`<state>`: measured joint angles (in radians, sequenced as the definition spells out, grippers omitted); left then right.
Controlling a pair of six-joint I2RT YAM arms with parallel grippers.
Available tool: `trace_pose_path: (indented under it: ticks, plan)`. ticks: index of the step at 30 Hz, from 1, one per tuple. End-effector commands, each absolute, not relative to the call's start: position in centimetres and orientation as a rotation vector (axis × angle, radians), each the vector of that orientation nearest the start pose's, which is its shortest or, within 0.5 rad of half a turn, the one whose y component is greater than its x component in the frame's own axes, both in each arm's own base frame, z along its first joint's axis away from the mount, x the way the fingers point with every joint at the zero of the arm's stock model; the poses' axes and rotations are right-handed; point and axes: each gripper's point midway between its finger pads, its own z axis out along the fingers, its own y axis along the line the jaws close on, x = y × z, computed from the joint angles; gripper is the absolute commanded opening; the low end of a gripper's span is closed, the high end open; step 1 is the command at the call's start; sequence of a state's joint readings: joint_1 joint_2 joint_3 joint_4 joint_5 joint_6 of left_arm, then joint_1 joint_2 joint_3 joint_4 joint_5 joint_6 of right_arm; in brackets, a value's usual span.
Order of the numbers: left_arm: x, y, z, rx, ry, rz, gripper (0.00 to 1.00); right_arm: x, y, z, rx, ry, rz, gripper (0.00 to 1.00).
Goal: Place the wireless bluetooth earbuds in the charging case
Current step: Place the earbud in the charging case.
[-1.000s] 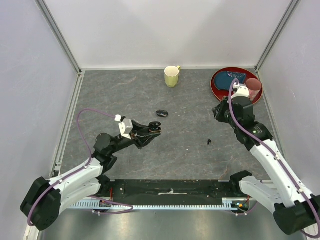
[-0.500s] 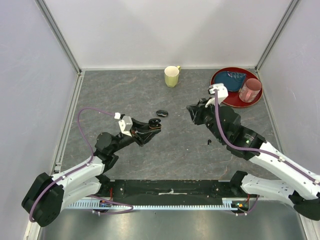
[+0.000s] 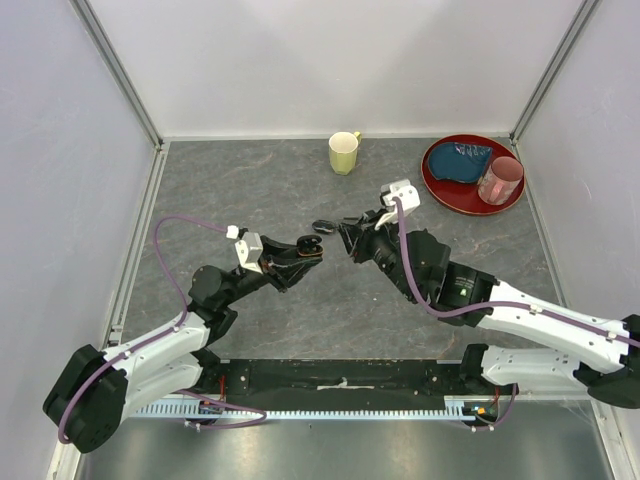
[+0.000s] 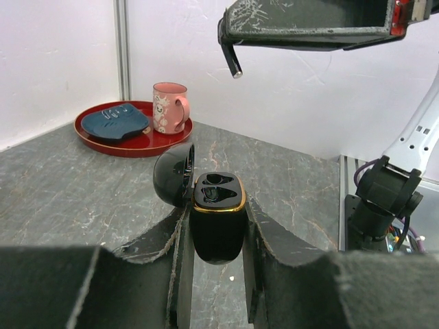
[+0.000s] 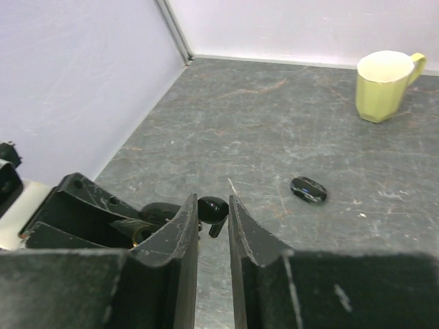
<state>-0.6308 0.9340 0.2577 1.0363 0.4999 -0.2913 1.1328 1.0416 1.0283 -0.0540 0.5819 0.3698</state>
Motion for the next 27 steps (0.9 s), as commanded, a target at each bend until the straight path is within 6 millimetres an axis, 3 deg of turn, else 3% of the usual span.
trace_pose_path:
  ticks: [1,9,27]
  plan:
    - [19.2,-26.1,29.7,0.653,1.03,-1.105,0.02,22.0,30.8,37.7,-0.165,1.564,0.796,0.0]
    - [18.7,-26.1,30.3,0.66,0.995,-1.113,0.02,20.2,33.7,37.2,-0.3,1.554,0.872,0.0]
    - [18.3,-25.8,31.4,0.652,0.961,-1.113,0.02,20.0,34.5,34.2,-0.367,1.594,0.799,0.0]
